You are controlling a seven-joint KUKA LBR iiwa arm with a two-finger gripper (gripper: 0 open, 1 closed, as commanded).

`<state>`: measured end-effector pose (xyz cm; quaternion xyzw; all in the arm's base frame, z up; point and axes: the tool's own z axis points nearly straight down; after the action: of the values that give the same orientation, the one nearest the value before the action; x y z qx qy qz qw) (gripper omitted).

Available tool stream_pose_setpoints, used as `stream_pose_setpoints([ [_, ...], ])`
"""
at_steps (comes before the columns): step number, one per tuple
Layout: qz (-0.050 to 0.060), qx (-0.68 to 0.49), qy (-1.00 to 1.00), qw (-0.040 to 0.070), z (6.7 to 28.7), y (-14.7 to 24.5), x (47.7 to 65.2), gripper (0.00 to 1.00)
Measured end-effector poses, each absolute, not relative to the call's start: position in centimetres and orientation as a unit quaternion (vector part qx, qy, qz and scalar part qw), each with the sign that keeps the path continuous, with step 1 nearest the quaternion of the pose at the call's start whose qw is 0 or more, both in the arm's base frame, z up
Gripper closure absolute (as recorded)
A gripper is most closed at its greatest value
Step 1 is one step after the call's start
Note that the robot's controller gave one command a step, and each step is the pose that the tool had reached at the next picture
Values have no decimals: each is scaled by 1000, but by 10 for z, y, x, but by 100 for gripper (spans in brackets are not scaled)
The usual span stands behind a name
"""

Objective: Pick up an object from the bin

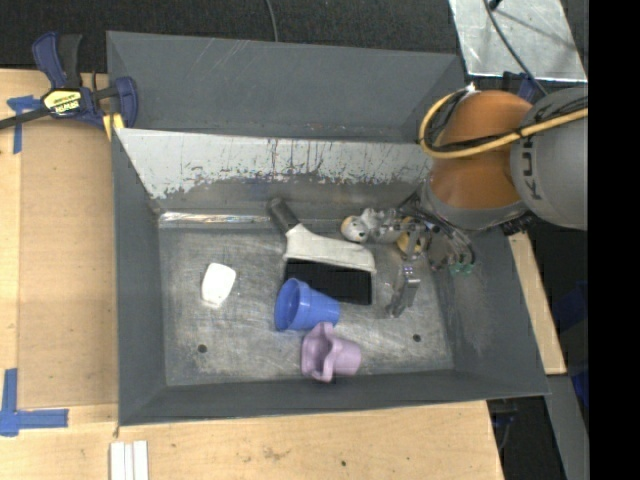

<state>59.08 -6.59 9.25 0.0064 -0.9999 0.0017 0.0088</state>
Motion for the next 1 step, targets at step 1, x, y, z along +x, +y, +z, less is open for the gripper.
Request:
stream_pose_setpoints([
  [1,3,-41,-999,13,97,-29,598,0],
])
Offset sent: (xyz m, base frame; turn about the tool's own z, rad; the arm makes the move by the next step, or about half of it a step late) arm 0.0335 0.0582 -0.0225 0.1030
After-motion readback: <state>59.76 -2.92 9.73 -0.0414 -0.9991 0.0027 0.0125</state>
